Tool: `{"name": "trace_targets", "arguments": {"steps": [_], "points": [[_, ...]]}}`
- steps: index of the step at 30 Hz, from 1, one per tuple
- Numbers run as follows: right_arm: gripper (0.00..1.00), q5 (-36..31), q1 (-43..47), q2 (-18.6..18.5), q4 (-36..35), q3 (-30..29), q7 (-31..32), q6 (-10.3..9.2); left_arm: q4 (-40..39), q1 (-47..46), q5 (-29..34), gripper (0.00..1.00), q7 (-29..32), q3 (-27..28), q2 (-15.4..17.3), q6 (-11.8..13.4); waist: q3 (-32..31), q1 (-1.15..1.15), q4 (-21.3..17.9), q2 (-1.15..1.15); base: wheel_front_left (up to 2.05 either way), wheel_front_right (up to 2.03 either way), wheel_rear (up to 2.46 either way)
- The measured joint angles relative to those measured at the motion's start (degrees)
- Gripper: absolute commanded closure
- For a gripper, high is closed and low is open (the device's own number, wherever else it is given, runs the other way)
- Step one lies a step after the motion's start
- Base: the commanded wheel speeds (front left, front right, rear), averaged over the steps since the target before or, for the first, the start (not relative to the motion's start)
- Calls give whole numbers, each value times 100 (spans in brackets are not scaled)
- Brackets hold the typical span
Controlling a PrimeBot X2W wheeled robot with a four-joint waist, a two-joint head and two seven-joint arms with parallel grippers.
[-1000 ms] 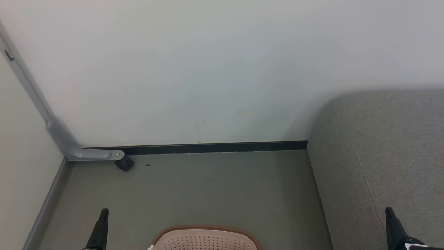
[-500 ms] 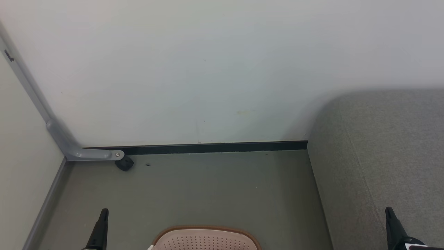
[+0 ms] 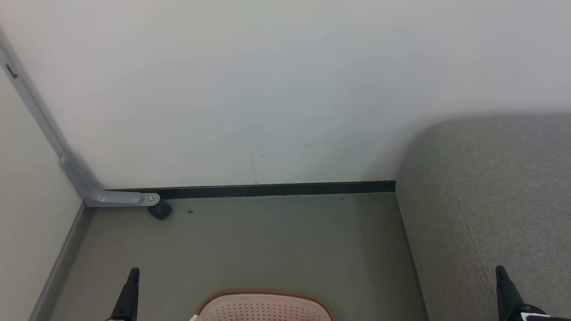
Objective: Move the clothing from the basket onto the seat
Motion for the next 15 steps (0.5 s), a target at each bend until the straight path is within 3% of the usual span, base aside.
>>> {"name": "trace_targets", "arguments": {"steps": [15], "points": [[100, 0, 0, 0, 0, 0, 0, 0, 0, 0, 0, 100, 0, 0, 0, 0, 0, 0, 0, 0, 0, 0, 0]]}}
